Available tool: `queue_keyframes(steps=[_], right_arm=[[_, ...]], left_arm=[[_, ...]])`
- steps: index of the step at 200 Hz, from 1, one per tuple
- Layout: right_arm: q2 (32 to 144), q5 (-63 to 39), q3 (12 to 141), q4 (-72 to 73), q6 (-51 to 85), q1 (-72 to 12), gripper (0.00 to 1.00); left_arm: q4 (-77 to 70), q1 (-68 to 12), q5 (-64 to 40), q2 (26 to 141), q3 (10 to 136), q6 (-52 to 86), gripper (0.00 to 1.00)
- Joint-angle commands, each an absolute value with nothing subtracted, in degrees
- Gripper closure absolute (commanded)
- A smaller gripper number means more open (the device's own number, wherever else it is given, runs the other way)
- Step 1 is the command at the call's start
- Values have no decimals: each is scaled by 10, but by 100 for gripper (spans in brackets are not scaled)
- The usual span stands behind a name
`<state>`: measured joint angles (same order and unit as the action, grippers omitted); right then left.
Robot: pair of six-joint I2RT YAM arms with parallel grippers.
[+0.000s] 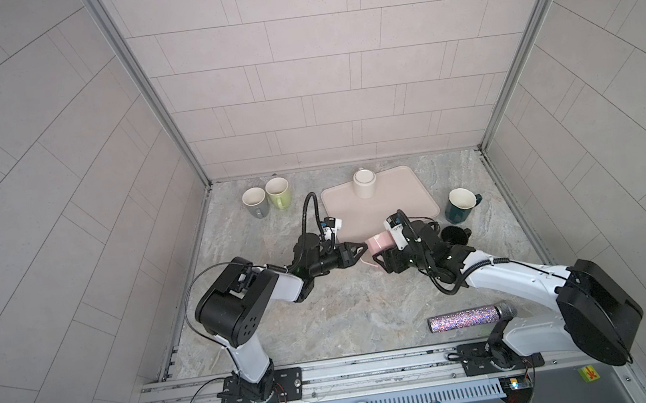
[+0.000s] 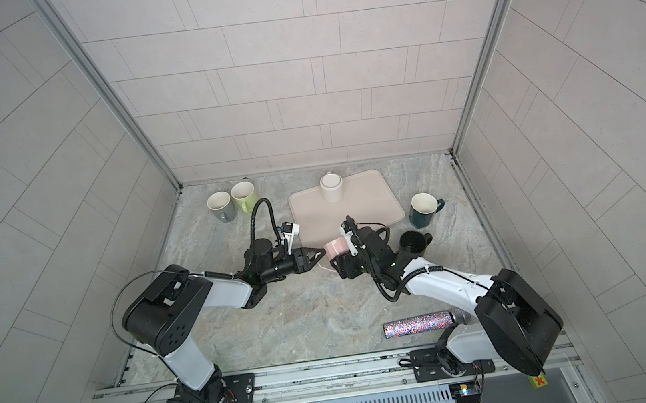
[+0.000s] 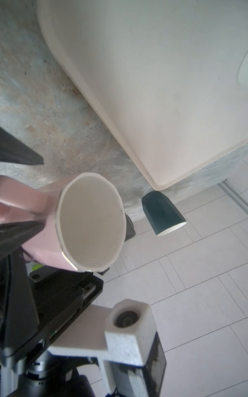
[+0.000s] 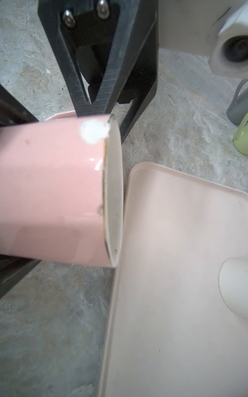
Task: Turn the mug right side up
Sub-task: Place the mug at the top-center of the table.
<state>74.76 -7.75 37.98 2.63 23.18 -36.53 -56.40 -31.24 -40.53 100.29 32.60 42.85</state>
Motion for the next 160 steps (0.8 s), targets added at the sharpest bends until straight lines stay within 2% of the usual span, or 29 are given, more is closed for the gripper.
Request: queue_keyframes(steps=[1, 67, 133, 152, 160], right_arm=[[725, -87, 391, 87, 239, -365, 45], [732, -85, 396, 93, 253, -363, 45], [731, -102, 388, 102, 247, -364, 45], [732, -99, 387, 103, 247, -364, 45], [734, -99, 386, 106, 248, -364, 45]], left_arm=[[-586, -312, -410, 996, 318, 425, 56], [-578, -313, -400, 984, 308, 421, 57], [-526, -313, -389, 966, 332, 396, 80], [-507, -313, -380, 953, 333, 387, 100], [-503, -314, -377, 950, 332, 386, 100]])
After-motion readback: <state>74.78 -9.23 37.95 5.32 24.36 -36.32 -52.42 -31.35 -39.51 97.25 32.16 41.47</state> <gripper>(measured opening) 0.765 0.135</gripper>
